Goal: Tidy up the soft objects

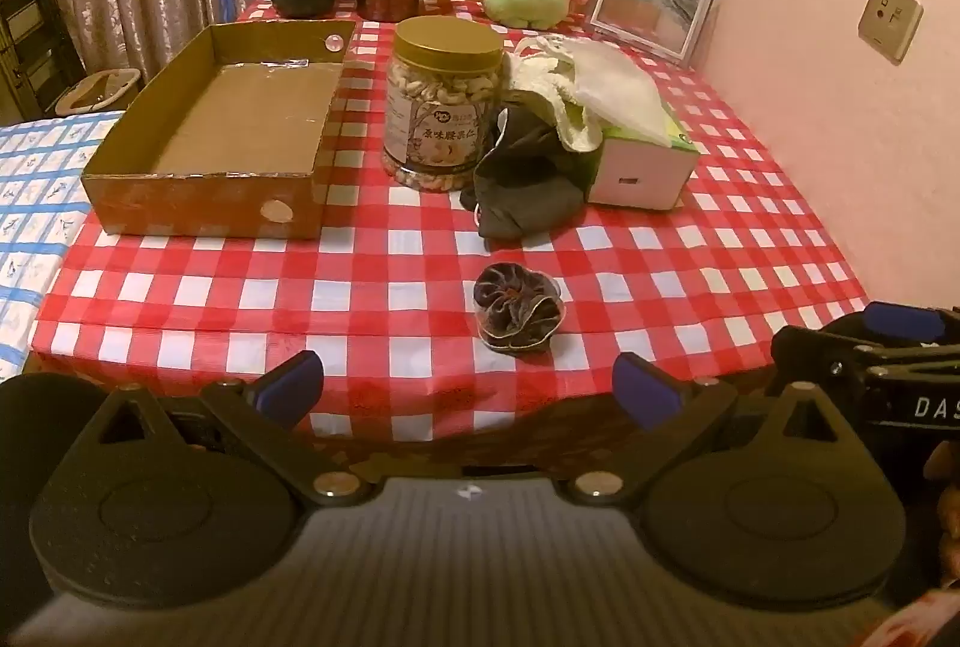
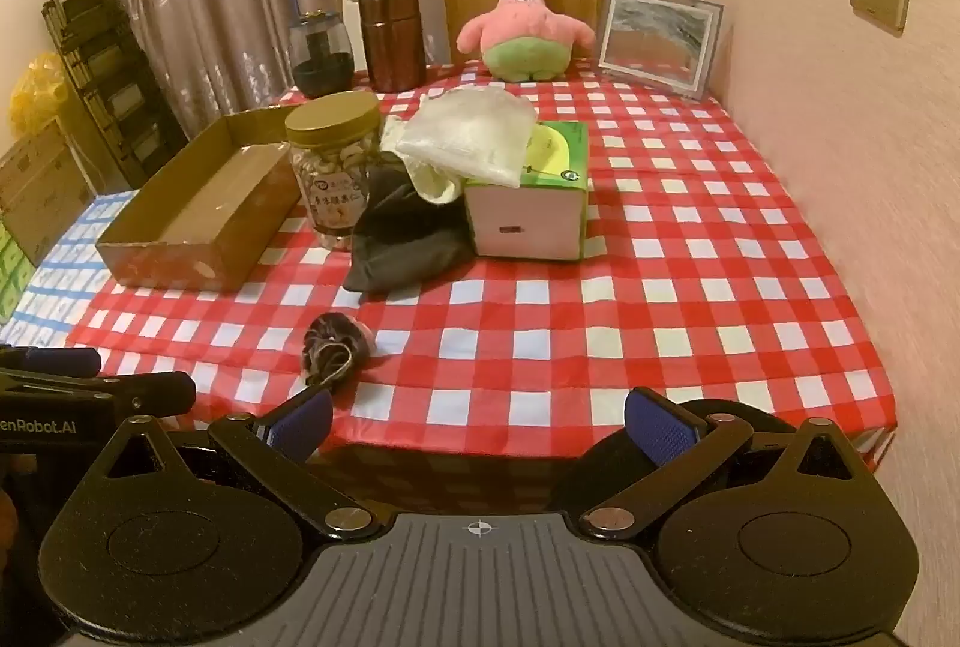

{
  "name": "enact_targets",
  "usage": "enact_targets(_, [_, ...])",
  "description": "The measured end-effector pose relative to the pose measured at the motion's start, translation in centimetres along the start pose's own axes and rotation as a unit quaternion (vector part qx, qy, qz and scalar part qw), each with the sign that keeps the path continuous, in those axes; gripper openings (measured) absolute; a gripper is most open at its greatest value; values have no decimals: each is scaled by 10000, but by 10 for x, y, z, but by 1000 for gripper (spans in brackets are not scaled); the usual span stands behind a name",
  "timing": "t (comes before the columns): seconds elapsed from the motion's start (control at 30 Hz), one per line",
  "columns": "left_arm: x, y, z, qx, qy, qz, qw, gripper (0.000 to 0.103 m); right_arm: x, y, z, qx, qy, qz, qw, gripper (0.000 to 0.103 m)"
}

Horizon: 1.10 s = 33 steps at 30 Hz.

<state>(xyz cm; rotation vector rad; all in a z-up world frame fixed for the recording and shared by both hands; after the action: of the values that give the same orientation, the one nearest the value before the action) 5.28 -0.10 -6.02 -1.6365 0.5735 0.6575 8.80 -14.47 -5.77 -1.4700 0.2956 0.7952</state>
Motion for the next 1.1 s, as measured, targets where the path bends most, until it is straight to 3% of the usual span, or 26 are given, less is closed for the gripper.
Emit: enact_targets(1.1, [-3, -3, -1, 80, -47, -132, 9999, 102, -1, -2, 1, 5, 9, -35, 10000, 103])
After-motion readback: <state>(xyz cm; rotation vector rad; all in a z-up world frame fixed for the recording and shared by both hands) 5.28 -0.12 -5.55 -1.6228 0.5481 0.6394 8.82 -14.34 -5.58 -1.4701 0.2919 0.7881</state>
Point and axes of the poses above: each gripper's, at about its wrist camera, not at the fingertips, and x roughly the way its jaws point, z to its left, y to its underside, the point moved 8 cm from there along x, roughly the way its jaws point, and after that the axes turned 5 degrees about -z, right-handed, at the moved point
